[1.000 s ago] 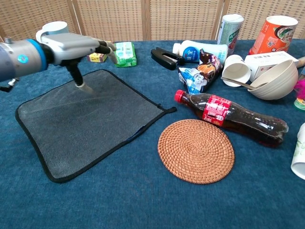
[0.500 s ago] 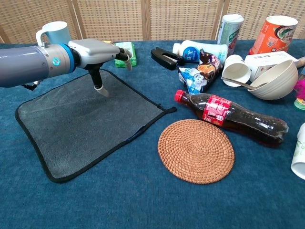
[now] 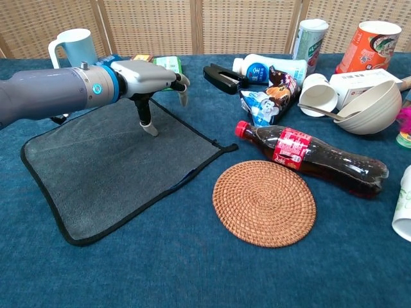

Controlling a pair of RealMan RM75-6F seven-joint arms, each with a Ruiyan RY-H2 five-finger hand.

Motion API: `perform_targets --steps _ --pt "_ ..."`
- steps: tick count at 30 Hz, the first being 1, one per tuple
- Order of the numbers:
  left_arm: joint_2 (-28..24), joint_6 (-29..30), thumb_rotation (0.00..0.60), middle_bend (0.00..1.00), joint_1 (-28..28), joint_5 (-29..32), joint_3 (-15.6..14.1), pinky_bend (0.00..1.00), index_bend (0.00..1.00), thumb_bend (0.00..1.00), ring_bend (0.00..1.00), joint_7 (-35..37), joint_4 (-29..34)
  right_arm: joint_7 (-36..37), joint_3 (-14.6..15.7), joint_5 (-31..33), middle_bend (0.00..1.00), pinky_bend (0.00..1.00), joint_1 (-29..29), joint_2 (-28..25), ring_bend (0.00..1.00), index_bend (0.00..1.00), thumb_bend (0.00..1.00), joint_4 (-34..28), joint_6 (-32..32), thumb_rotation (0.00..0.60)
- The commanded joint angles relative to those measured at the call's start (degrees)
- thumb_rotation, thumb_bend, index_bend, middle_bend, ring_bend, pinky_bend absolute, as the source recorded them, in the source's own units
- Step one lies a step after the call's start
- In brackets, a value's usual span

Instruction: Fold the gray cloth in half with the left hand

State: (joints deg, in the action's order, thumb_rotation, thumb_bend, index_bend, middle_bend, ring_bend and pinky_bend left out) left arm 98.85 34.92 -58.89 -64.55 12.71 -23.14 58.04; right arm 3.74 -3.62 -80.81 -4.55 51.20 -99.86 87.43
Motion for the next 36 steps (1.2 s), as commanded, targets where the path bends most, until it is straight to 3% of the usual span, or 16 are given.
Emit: perform_targets --steps 1,36 --pt "0.52 -0.29 0.600 0.00 -0.50 0.46 -0.12 0.04 0.27 0.14 0.00 -0.10 -0.70 0.04 0.03 -0.22 0.00 0.00 0.00 0.01 0.00 0.04 0.00 0.00 0.15 0.600" --pt "0.93 -0.75 0.600 0.00 -4.07 7.34 -2.60 0.05 0.40 0.21 0.00 -5.14 -2.39 1.41 0.03 -1.50 0.00 0.00 -0.61 0.14 0.00 0.04 0.00 -0.09 2.44 0.600"
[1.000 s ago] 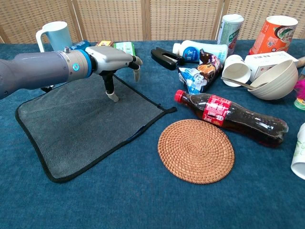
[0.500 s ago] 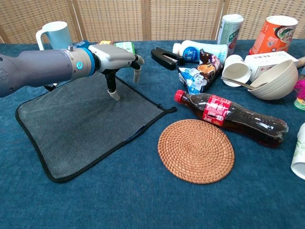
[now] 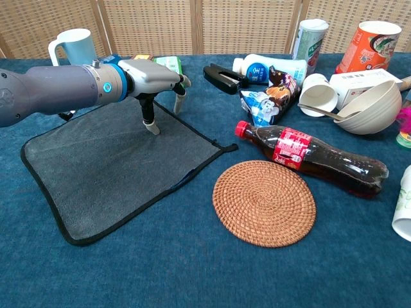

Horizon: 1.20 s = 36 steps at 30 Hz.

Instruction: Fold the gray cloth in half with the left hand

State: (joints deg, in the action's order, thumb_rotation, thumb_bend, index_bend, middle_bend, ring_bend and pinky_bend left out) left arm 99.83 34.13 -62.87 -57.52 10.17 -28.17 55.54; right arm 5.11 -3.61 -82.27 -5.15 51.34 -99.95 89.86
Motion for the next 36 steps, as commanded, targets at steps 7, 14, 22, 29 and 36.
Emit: perform_targets --steps 7,14,22,29,36 --pt "-0.34 0.05 0.600 0.00 -0.33 1.57 -0.69 0.05 0.43 0.21 0.00 -0.92 0.61 0.30 0.08 -0.49 0.00 0.00 -0.17 -0.05 0.00 0.03 0.00 -0.11 0.54 0.600" --pt "-0.66 0.72 0.600 0.00 -0.46 2.12 -1.22 0.06 0.46 0.21 0.00 -1.72 1.26 0.50 0.09 -0.59 0.00 0.00 -0.24 -0.07 0.00 0.03 0.00 -0.08 0.71 0.600" --pt "-0.85 1.02 0.600 0.00 -0.66 3.43 -1.58 0.06 0.47 0.21 0.00 -2.56 1.90 0.92 0.22 -1.07 0.00 0.00 -0.40 -0.23 0.00 0.03 0.00 -0.21 1.09 0.600" --pt "-0.89 1.63 0.600 0.00 -1.20 4.16 -1.92 0.06 0.46 0.23 0.00 -3.75 2.13 0.96 0.36 -1.27 0.00 0.00 -0.48 -0.37 0.00 0.03 0.00 -0.33 1.18 0.600" --pt "-0.63 1.74 0.600 0.00 -1.68 4.62 -2.19 0.06 0.43 0.23 0.00 -4.45 1.47 1.00 0.40 -1.49 0.00 0.00 -0.52 -0.42 0.00 0.03 0.00 -0.46 1.35 0.600"
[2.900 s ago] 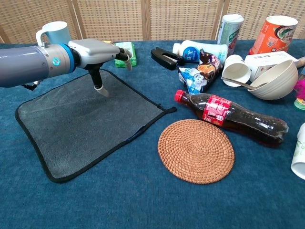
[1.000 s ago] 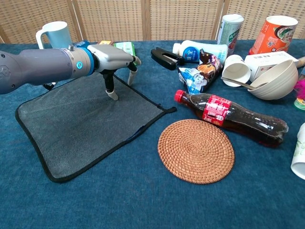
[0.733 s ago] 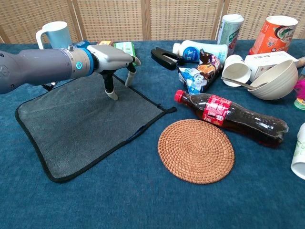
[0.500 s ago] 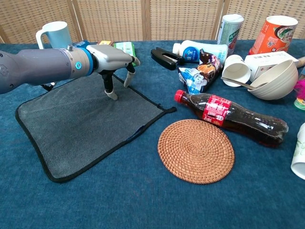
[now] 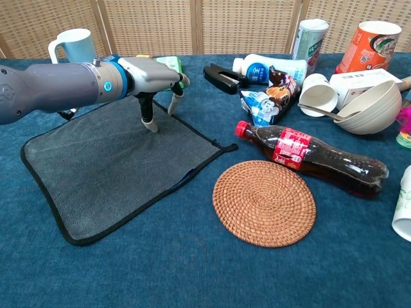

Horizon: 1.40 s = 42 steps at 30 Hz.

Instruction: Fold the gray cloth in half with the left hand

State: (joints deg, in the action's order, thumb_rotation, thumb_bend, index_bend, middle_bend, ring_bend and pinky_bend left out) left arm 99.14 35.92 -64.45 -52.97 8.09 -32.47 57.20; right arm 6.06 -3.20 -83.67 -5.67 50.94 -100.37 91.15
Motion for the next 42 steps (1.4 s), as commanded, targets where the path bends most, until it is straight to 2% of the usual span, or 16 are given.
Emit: perform_targets --steps 1,13,20,42 --pt "0.11 -0.20 0.600 0.00 -0.18 0.19 -0.16 0.06 0.43 0.23 0.00 -0.25 -0.31 0.07 0.01 -0.15 0.00 0.00 -0.01 -0.03 0.00 0.03 0.00 -0.03 0.11 0.600" --pt "0.37 -0.84 0.600 0.00 -1.58 2.07 -0.36 0.06 0.42 0.23 0.00 -1.88 -0.81 0.13 0.16 -0.53 0.00 0.00 -0.08 -0.01 0.00 0.03 0.00 -0.02 0.32 0.600" --pt "0.10 -0.39 0.600 0.00 -1.80 2.67 -0.94 0.06 0.48 0.23 0.00 -2.76 0.10 0.47 0.22 -0.87 0.00 0.00 -0.19 -0.11 0.00 0.03 0.00 0.01 0.63 0.600" --pt "-0.33 0.00 0.600 0.00 -2.42 5.09 -2.19 0.06 0.51 0.23 0.00 -5.01 0.75 1.08 0.41 -1.81 0.00 0.00 -0.40 -0.25 0.00 0.03 0.00 -0.05 1.36 0.600"
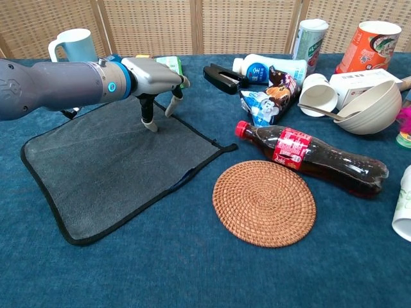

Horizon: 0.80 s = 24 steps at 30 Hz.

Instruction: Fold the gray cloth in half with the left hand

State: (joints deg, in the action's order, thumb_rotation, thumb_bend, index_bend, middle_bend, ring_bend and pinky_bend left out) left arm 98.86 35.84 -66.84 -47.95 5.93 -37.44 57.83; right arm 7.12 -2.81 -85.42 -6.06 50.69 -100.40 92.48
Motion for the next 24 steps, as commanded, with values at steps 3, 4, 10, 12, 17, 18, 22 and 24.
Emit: perform_targets --steps 3,4,10,12,17,18,22,24 --pt "-0.06 0.12 0.600 0.00 -0.06 0.36 -0.20 0.06 0.53 0.23 0.00 -0.17 0.22 -0.01 0.06 -0.15 0.00 0.00 -0.02 -0.02 0.00 0.03 0.00 -0.05 0.05 0.600" --pt "-0.02 0.12 0.600 0.00 -0.07 0.48 -0.26 0.06 0.53 0.23 0.00 -0.26 0.18 0.01 0.07 -0.14 0.00 0.00 -0.02 -0.03 0.00 0.03 0.00 -0.06 0.04 0.600" --pt "-0.06 0.25 0.600 0.00 -0.15 1.12 -0.44 0.06 0.56 0.25 0.00 -0.52 0.28 0.00 0.08 -0.15 0.00 0.00 0.00 -0.04 0.00 0.03 0.00 -0.07 0.02 0.600" --pt "-0.26 0.30 0.600 0.00 -0.14 1.11 -0.41 0.06 0.55 0.27 0.00 -0.35 0.48 0.03 0.10 -0.17 0.00 0.00 0.01 -0.04 0.00 0.03 0.00 -0.09 -0.01 0.600" --pt "-1.29 0.08 0.600 0.00 0.00 1.00 -0.24 0.06 0.55 0.32 0.00 0.66 1.50 0.10 0.12 -0.23 0.00 0.00 0.00 -0.08 0.00 0.03 0.00 -0.10 0.05 0.600" --pt "-1.49 0.03 0.600 0.00 0.04 0.93 -0.25 0.06 0.55 0.33 0.00 0.84 1.72 0.09 0.12 -0.24 0.00 0.00 0.00 -0.09 0.00 0.03 0.00 -0.11 0.05 0.600" --pt "-2.26 -0.06 0.600 0.00 0.16 0.42 -0.30 0.06 0.55 0.36 0.00 1.63 2.45 0.00 0.19 -0.40 0.00 0.00 0.01 -0.08 0.00 0.03 0.00 -0.18 0.06 0.600" --pt "-2.43 0.04 0.600 0.00 0.19 0.15 -0.37 0.06 0.54 0.36 0.00 1.86 2.54 -0.09 0.21 -0.44 0.00 0.00 0.01 -0.07 0.00 0.03 0.00 -0.19 0.08 0.600"
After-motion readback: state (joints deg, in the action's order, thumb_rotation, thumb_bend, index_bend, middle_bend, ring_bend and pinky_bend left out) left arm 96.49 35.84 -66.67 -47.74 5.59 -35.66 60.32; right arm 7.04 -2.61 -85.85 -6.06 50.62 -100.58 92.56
